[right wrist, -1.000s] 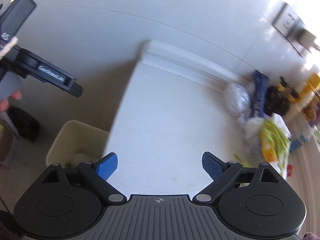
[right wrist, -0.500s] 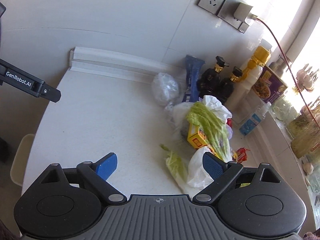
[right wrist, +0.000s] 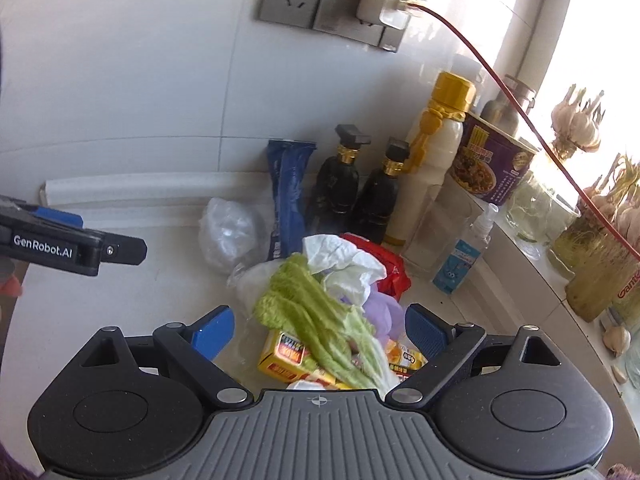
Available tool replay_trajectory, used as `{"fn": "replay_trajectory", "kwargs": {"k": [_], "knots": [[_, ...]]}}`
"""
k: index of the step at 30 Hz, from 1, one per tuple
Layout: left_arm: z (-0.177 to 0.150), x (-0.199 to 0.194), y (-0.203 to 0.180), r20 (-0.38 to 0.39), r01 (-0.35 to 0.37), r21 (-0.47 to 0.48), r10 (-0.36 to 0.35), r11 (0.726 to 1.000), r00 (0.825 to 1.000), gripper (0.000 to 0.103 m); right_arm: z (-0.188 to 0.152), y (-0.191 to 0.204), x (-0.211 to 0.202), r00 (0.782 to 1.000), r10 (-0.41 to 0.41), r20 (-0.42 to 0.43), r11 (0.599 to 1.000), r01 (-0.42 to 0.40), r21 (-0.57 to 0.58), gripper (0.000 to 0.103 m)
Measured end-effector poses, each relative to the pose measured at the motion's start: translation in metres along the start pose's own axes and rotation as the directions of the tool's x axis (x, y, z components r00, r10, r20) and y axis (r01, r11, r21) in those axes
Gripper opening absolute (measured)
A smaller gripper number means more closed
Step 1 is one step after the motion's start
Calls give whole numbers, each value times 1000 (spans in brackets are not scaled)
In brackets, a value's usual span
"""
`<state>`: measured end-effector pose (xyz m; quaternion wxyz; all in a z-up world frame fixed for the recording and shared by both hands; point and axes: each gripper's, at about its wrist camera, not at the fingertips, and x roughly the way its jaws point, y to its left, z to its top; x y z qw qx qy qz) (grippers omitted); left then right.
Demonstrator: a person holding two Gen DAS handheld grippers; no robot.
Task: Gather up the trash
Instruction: 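Grasp the clear plastic bag with the left gripper while the right grasps white tissue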
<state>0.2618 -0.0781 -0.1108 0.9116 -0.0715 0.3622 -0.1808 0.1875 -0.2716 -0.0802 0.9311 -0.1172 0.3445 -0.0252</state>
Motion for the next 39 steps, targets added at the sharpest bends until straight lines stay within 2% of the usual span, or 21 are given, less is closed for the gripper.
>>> {"fn": "replay_trajectory", "kwargs": {"k": [8,12,20,24,28,32,34,37,39], "knots": [[18,46,-5,-4,64,-51,-64,997,998,99,15,-28,33,1000,29,4,992,-30,125,94],[23,68,-4,-15,95,-97,-97,991,995,91,20,-36,50,999,47,4,984,-47,173,94],[29,98,3,-27,106,-207,-114,973,993,81,25,-53,78,994,110,5,937,-105,334,93],[30,108,9,-41,105,-277,-121,955,992,71,25,-58,90,991,134,-3,911,-122,393,91],[27,113,15,-69,78,-320,-105,944,992,53,24,-57,98,990,136,-20,906,-116,407,86],[24,112,17,-72,76,-326,-104,942,992,40,22,-54,102,991,130,-33,909,-106,403,73],[24,110,18,-74,74,-322,-103,944,992,24,21,-54,102,991,129,-38,908,-103,406,60],[25,107,17,-78,59,-314,-88,948,993,18,20,-53,102,991,128,-40,909,-101,405,46],[26,104,17,-75,60,-303,-86,951,993,17,20,-52,101,991,129,-34,910,-104,402,34]]}}
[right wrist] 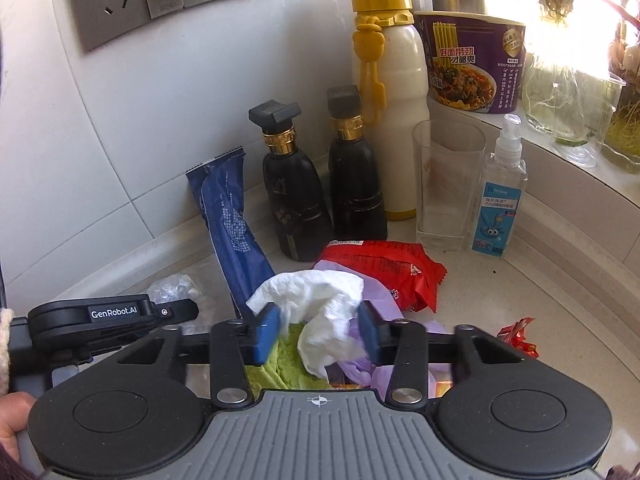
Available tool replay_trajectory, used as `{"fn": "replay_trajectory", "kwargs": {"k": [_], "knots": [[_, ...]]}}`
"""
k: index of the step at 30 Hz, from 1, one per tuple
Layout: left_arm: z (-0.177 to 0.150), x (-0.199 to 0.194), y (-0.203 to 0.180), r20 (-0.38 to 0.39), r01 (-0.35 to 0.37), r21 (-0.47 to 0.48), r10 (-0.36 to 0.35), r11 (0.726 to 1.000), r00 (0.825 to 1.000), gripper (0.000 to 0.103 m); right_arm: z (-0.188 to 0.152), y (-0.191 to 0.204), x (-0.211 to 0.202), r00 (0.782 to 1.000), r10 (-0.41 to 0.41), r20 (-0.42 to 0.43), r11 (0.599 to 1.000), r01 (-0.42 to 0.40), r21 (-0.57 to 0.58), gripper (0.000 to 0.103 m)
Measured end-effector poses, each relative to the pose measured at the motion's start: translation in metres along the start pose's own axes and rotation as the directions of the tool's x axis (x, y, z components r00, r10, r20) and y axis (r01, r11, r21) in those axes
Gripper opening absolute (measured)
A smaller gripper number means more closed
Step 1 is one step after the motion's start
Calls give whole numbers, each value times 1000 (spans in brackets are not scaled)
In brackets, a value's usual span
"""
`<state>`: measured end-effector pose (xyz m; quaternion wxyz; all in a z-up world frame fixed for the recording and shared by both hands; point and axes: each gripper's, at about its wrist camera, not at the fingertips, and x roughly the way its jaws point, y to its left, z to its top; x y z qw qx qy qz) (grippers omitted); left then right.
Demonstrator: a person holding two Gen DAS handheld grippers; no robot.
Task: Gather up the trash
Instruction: 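Grasp the clear plastic bag with the left gripper while the right grasps white tissue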
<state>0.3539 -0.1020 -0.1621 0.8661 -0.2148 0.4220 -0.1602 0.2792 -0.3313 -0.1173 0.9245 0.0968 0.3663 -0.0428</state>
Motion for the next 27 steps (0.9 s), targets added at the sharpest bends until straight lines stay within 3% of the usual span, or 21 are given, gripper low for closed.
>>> {"fn": "replay_trajectory", "kwargs": {"k": [7,27], "knots": [[0,-14,-7,12,-28,53,28,998,1000,16,1,2,-6,1000,-6,30,1000,6,0,18],[-1,-67,-9,-6,-82,113,83,990,997,17,3,38,-46,995,57,83,996,-52,-69,9]]}}
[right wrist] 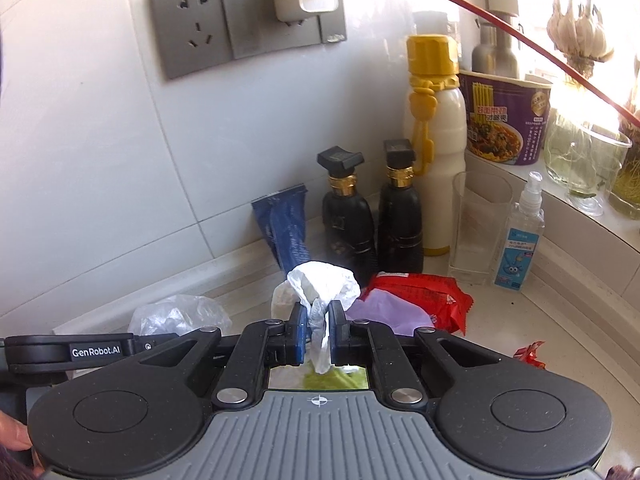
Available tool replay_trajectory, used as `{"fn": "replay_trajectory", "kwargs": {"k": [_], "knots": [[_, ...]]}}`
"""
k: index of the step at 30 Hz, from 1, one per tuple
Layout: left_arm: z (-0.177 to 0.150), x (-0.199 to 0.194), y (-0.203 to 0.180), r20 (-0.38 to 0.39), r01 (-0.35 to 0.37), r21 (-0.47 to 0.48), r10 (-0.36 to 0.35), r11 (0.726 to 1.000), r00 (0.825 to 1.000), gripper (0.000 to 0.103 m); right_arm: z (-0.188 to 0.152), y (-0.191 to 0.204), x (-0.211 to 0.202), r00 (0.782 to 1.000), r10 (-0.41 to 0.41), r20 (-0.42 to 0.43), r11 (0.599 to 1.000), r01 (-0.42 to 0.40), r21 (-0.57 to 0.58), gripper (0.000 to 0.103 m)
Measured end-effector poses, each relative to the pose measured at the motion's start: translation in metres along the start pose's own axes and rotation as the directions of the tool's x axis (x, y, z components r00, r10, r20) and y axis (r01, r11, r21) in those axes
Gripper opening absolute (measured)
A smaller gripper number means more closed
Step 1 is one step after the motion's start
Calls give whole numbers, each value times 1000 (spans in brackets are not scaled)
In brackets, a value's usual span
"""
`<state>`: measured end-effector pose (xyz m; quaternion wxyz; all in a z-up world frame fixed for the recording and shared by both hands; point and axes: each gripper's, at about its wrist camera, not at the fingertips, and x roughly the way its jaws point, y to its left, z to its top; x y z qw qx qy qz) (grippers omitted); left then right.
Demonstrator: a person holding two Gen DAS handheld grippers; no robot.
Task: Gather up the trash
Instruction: 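Grasp the clear plastic bag with the left gripper while the right grasps white tissue, then lift the plastic bag and tissue and carry both over the trash bin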
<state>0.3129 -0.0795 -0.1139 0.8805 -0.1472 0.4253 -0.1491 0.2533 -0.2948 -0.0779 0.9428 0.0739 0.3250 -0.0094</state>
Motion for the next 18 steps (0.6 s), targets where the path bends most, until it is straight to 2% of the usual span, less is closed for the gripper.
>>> {"fn": "replay_trajectory", "kwargs": {"k": [11,18], "knots": [[-16,-45,20,-13,-18,30,19,999,1000,17,-15,29,-28,999,34,6,999,-34,-7,9],[-27,-70,39,-10,-33,17,33,999,999,17,-29,51,-43,998,57,2,998,-57,-24,6]]}}
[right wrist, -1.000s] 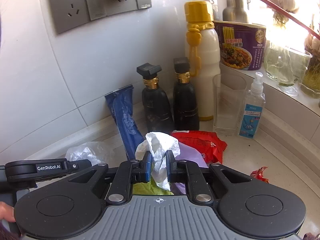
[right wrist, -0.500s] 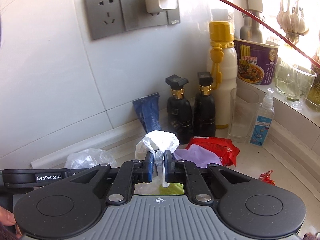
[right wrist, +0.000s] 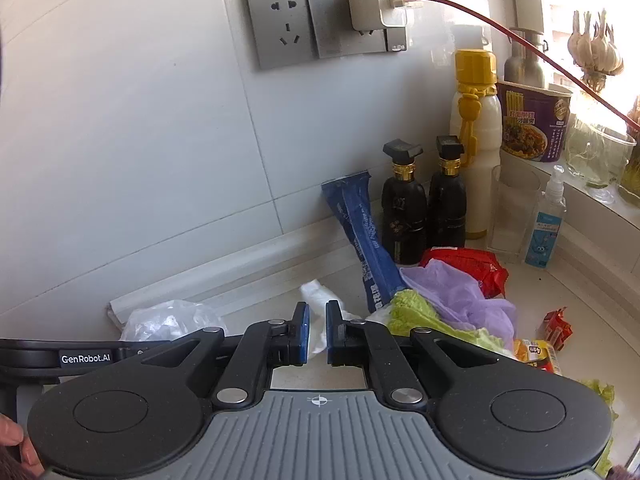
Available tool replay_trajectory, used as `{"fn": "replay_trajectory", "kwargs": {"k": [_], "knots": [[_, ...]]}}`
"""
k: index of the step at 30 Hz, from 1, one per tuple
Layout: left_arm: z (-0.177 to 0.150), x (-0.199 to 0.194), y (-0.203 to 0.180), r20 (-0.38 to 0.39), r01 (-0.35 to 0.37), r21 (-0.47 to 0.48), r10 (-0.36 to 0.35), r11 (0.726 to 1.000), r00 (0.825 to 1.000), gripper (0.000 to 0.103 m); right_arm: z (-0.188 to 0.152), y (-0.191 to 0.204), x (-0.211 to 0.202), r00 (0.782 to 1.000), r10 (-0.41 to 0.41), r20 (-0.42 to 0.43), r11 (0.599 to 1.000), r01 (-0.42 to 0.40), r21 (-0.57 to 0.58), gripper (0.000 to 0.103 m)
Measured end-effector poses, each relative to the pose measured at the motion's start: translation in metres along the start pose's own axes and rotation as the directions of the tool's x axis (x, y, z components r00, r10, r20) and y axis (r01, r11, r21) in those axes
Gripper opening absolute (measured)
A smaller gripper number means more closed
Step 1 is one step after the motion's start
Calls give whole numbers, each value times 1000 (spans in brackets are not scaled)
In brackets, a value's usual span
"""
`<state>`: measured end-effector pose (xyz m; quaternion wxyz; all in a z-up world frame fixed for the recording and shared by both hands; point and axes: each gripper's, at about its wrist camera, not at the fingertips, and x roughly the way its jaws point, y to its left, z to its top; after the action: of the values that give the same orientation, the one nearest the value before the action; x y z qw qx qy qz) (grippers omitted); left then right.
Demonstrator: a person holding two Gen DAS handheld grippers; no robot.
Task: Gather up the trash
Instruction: 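Lift the plastic bag and tissue and carry both over the trash bin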
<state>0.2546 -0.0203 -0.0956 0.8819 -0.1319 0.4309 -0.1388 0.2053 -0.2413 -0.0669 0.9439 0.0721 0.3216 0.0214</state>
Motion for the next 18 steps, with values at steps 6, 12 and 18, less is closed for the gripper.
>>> {"fn": "replay_trajectory", "kwargs": {"k": [6,12,18], "knots": [[-12,-13,17,-5,-16,-25,16,1000,1000,17,-10,7,9,998,16,-57,999,-15,30,36],[-22,-10,30,-25,-30,-70,29,997,999,18,-21,18,44,994,58,-89,998,-55,38,71],[-26,-4,37,-43,-43,-83,40,996,998,18,-23,31,91,989,73,-130,997,-71,14,71]]}}
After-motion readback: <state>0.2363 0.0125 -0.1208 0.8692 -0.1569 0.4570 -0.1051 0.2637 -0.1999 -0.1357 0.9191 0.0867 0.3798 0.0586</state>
